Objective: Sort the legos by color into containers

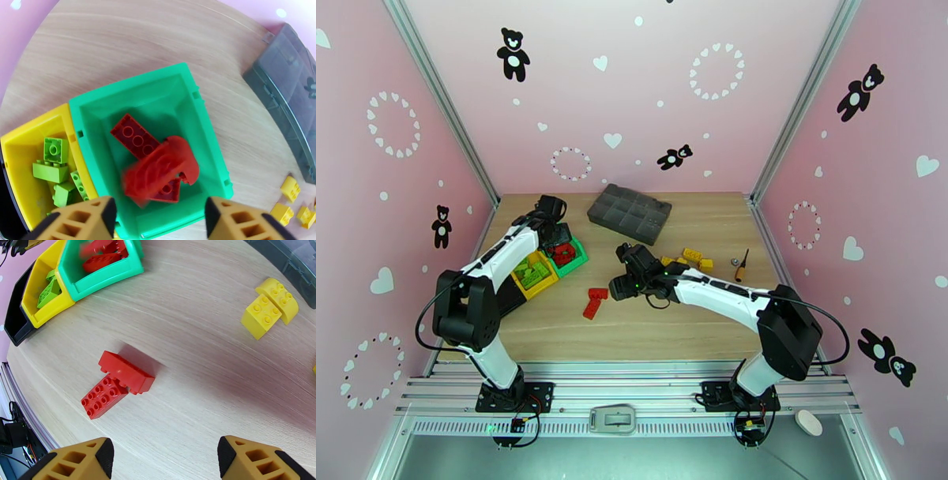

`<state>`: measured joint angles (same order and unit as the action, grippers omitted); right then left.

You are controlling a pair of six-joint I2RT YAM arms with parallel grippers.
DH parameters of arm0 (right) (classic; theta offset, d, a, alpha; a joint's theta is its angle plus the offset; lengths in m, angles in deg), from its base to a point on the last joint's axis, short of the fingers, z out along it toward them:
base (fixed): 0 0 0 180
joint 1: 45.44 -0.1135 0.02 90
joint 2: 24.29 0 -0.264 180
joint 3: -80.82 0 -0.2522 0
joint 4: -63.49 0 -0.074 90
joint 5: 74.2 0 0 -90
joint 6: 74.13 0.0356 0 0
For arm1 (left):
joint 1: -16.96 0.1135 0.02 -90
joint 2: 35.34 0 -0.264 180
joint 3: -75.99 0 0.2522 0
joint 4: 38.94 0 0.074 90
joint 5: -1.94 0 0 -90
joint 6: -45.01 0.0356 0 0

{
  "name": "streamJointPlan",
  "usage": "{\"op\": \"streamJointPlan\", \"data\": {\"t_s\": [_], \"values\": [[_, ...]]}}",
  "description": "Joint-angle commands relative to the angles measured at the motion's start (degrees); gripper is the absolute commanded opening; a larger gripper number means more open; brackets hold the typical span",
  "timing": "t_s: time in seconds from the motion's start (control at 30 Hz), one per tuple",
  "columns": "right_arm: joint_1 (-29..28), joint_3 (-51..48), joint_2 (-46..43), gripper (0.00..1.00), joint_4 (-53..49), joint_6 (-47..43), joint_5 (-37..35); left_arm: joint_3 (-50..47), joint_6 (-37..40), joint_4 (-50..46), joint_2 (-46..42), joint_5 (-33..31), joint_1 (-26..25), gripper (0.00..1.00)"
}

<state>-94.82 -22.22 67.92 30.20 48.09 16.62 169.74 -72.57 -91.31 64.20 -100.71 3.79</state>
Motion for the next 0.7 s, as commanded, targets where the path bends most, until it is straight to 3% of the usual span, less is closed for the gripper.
{"op": "streamJointPlan", "data": {"t_s": [0.0,0.13,0.33,0.67], "values": [[-0.3,-0.5,0.7,0.74,-0.4,0.3,-0.8,-0.2,0.6,-1.0,-2.0,1.0,0.1,0.73],[-0.3,-0.4,0.8,0.74,-1.0,-0.1,-1.9,-2.5,1.1,-1.0,-4.5,0.9,-1.5,0.78],[0.4,-0.6,1.3,0.75,-1.9,-0.3,-3.1,-7.0,1.1,-0.7,-7.5,0.8,-8.1,0.83],[4.3,-6.7,-1.6,0.86,-0.5,1.4,-2.1,-17.7,-1.8,3.8,-10.0,5.2,-18.6,0.91]]}}
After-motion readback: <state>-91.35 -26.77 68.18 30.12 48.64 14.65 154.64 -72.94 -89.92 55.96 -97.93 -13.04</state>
